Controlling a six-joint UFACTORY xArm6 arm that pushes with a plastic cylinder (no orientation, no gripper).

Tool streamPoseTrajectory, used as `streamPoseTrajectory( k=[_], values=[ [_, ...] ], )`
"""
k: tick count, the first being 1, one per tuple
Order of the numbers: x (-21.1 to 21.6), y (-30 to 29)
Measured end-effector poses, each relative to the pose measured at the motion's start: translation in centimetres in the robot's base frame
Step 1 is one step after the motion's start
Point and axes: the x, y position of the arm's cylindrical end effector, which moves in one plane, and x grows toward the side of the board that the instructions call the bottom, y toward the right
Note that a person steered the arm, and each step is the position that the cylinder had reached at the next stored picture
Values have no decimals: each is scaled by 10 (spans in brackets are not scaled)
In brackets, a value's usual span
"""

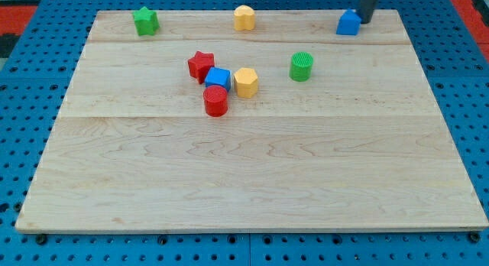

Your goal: Move the blue triangle slightly up and left

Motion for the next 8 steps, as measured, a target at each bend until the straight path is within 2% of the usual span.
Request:
streamPoseTrajectory(
  k=[1, 2, 3, 8],
  values=[
    [37, 47],
    [57, 43],
    [41, 14],
    [27, -11]
  ],
)
